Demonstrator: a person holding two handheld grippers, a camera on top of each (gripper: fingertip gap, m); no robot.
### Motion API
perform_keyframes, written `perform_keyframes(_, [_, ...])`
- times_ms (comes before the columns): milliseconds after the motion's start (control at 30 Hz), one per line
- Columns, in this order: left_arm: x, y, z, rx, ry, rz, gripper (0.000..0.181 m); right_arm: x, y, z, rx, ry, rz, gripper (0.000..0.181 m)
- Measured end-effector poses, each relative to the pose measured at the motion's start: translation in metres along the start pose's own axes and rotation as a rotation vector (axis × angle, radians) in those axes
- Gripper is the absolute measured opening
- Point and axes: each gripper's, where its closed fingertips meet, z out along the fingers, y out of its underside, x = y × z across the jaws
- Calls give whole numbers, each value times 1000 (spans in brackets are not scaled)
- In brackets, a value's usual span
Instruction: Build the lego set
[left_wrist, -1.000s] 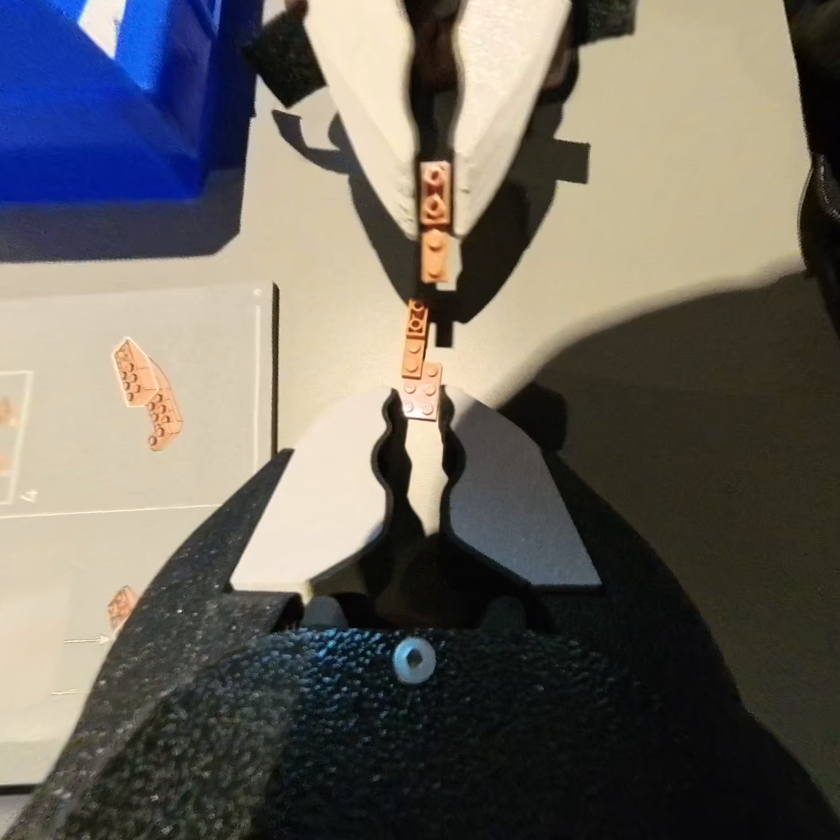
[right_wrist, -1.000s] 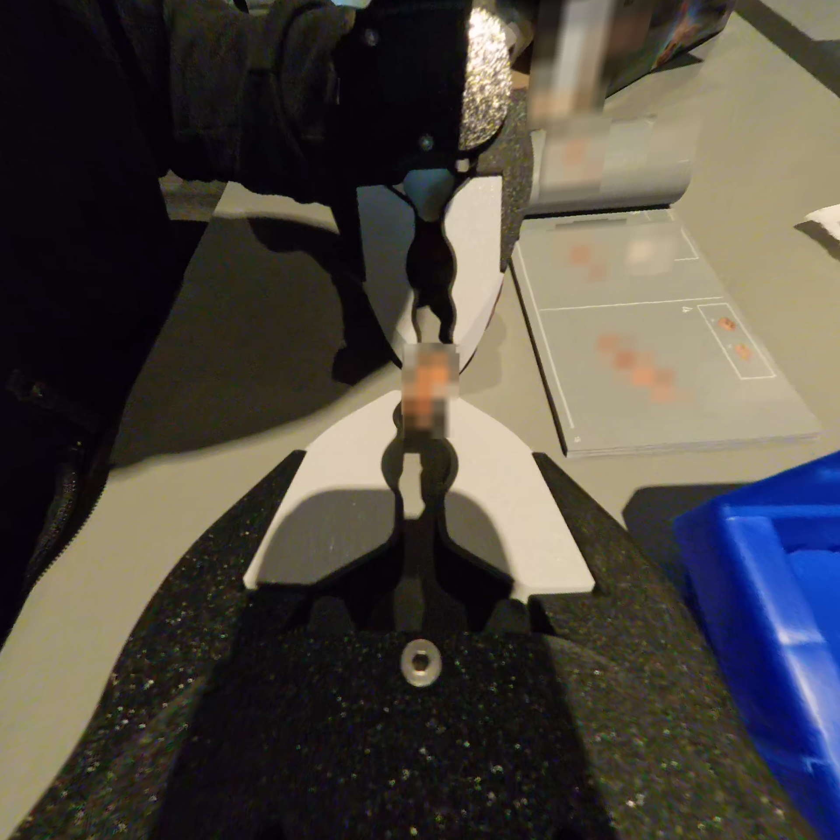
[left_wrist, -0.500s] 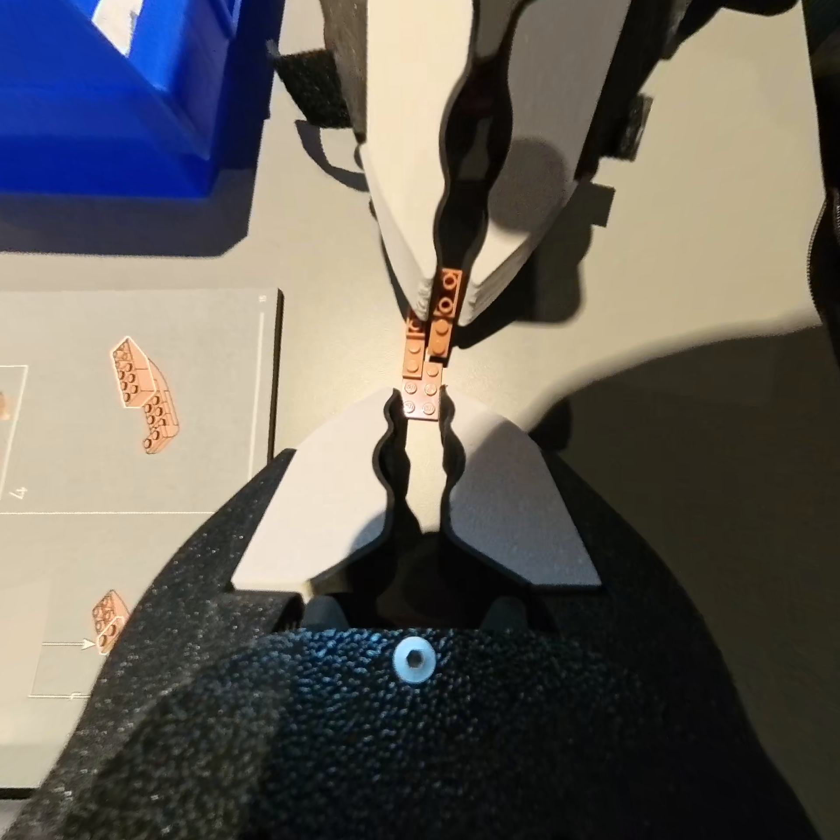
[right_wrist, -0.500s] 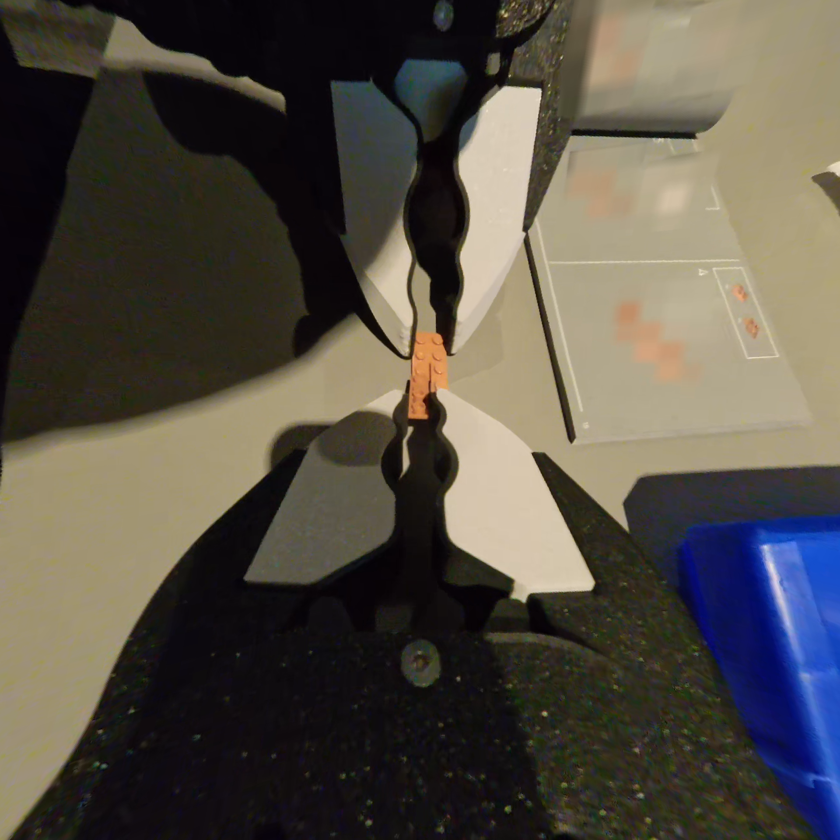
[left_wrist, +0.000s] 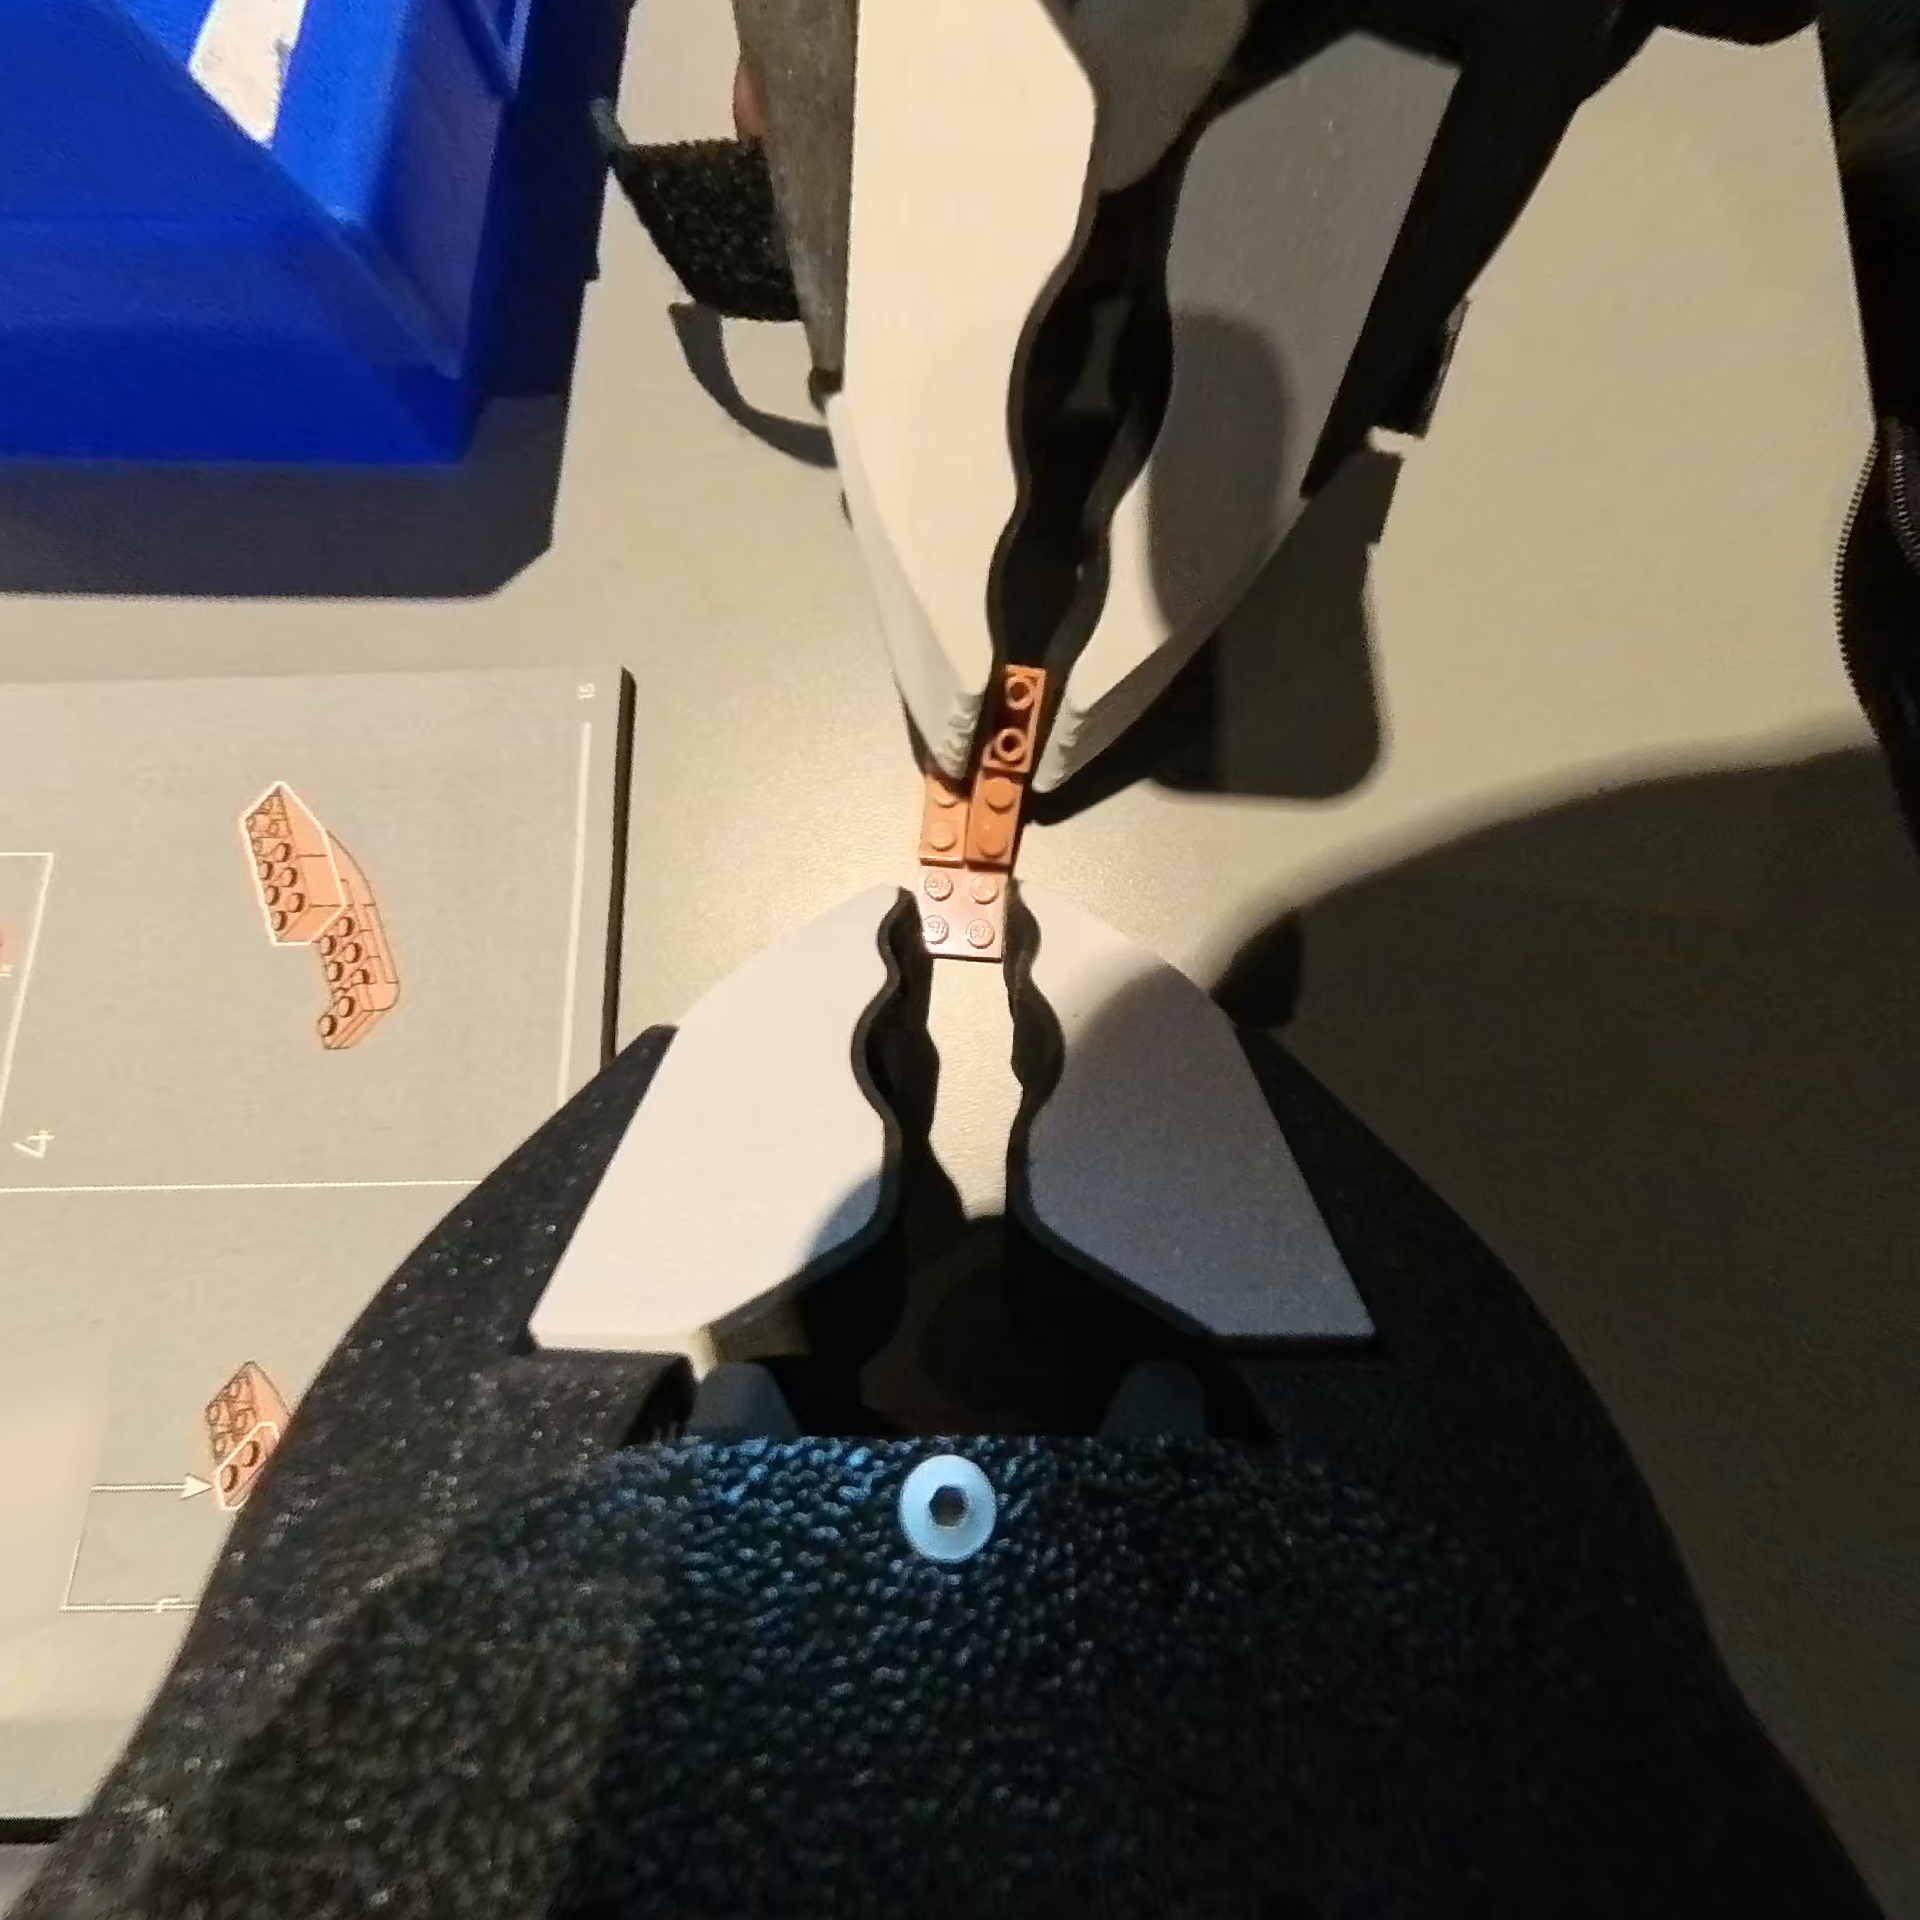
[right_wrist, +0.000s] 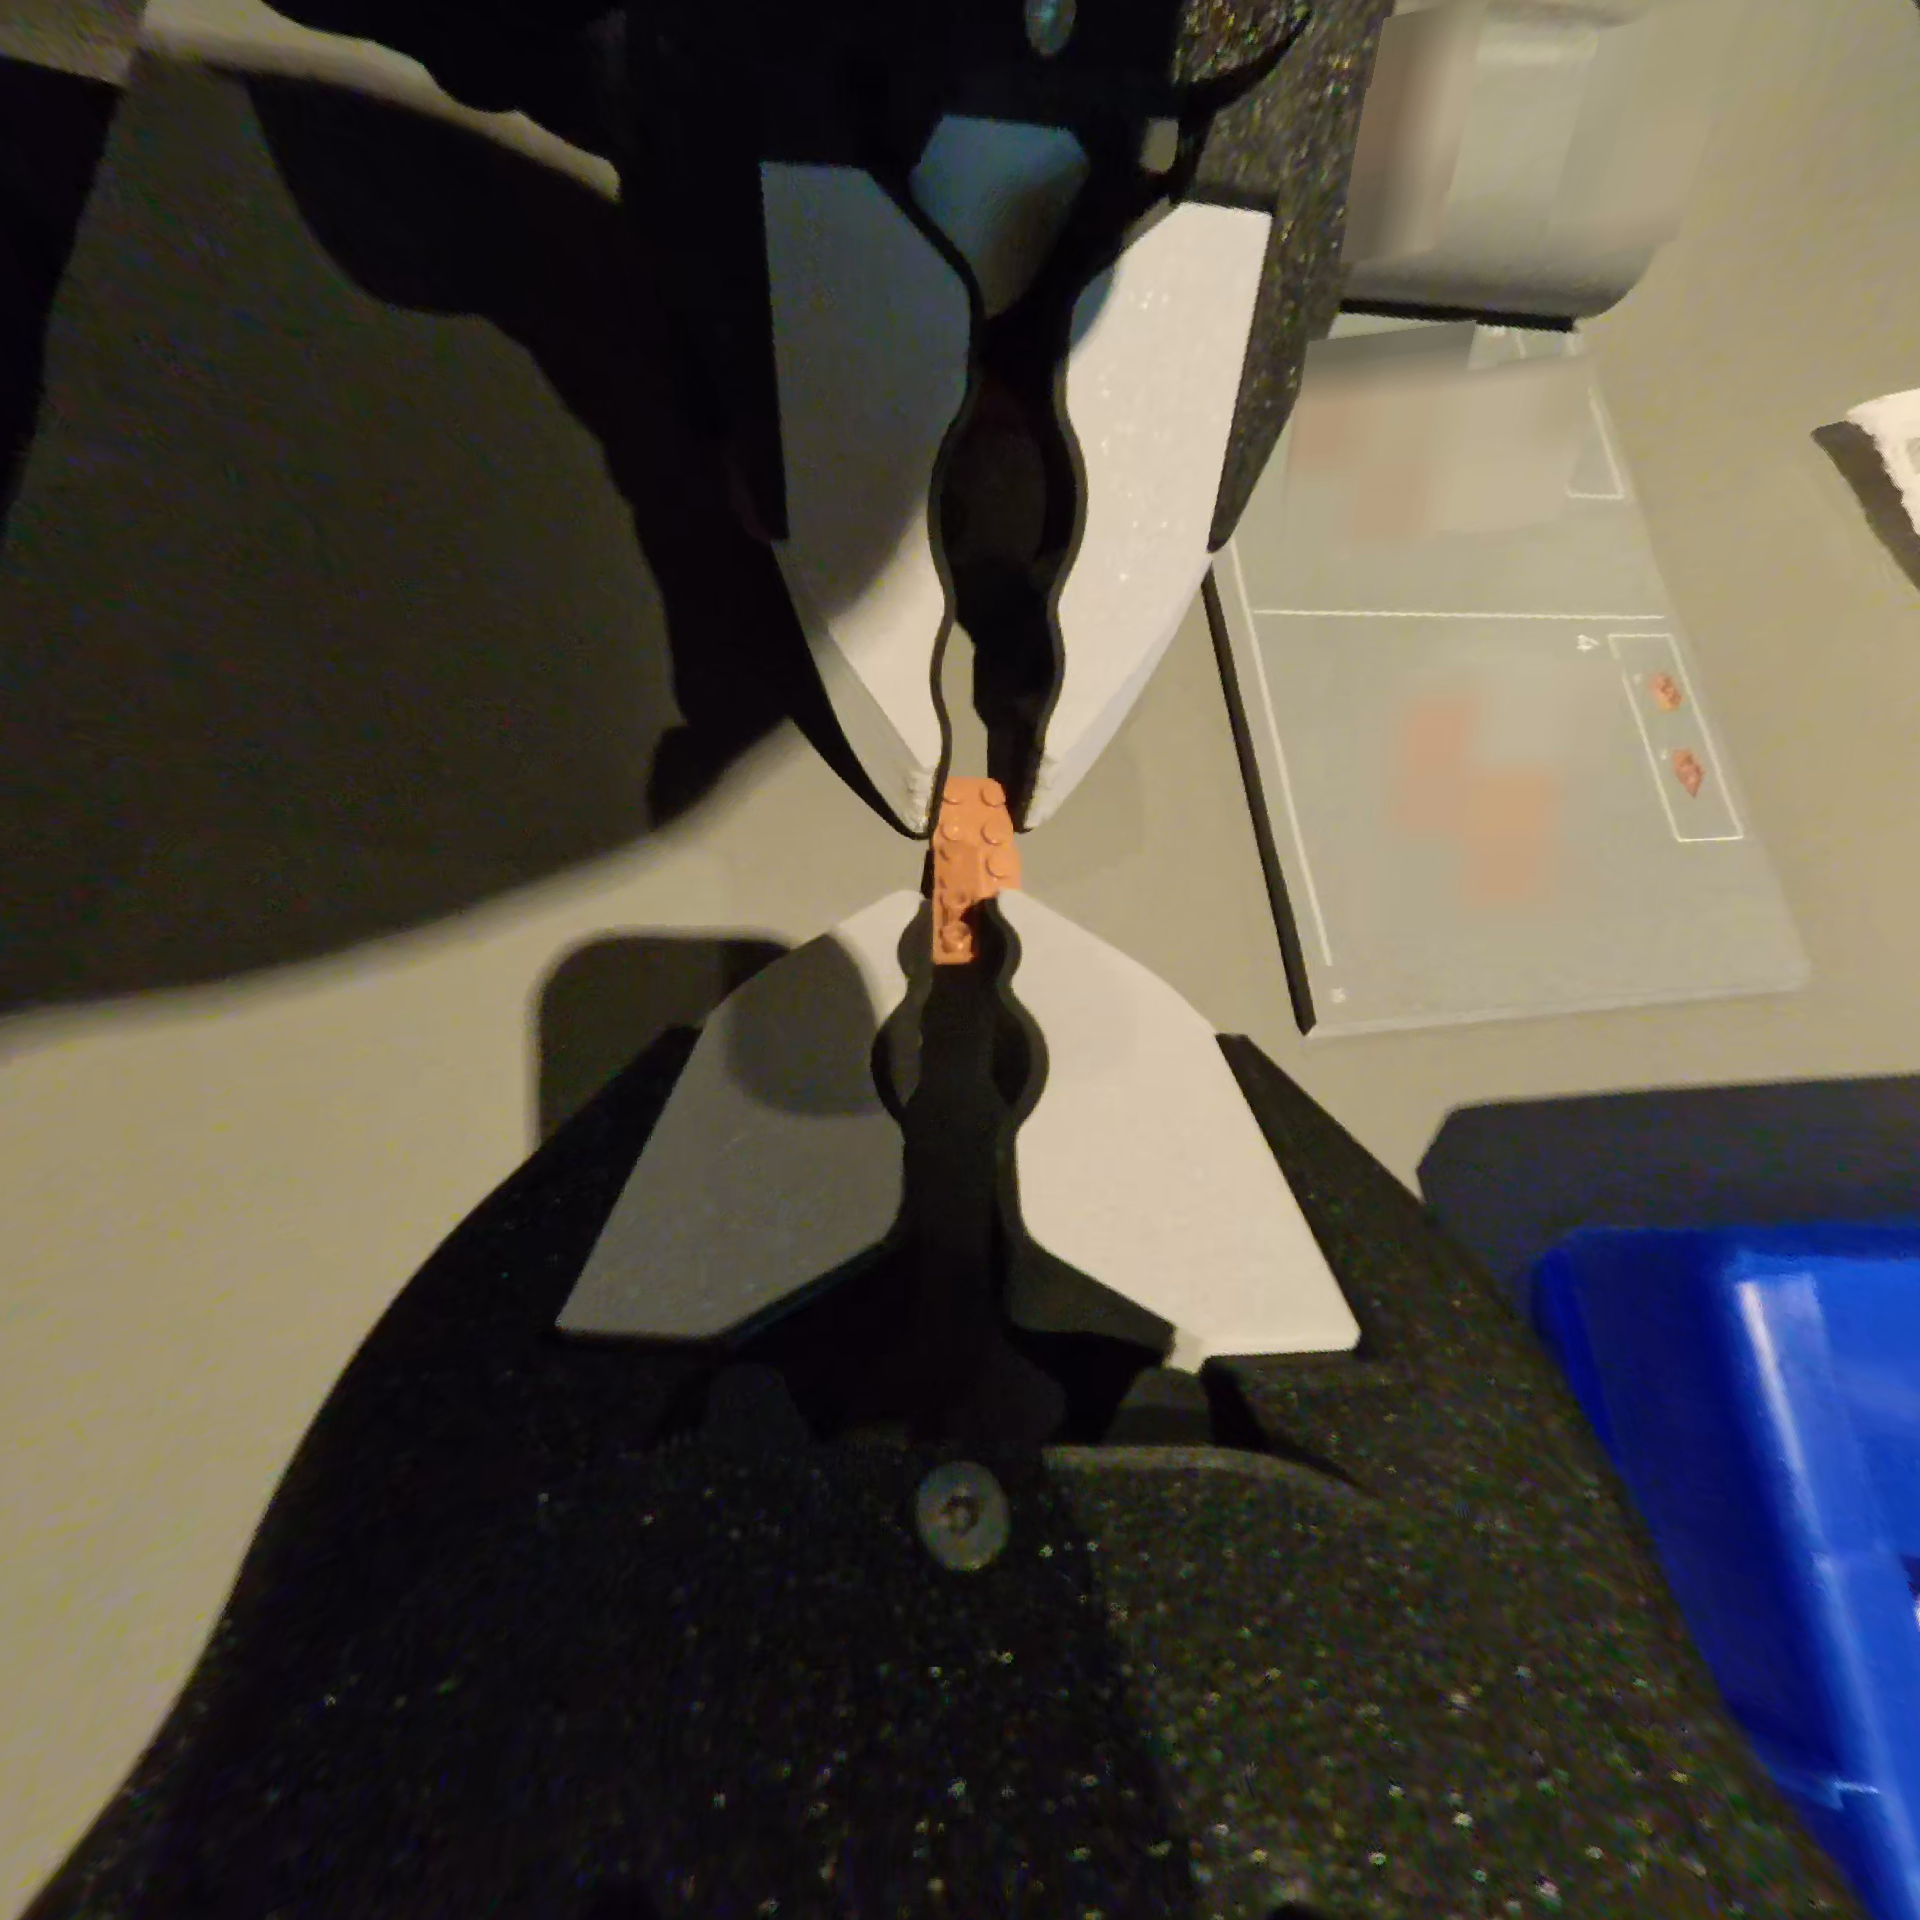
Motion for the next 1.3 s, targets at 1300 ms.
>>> perform_keyframes(1300, [10, -19, -16, 155, 277, -437, 15, 10, -5, -24, 81, 106, -263, 24])
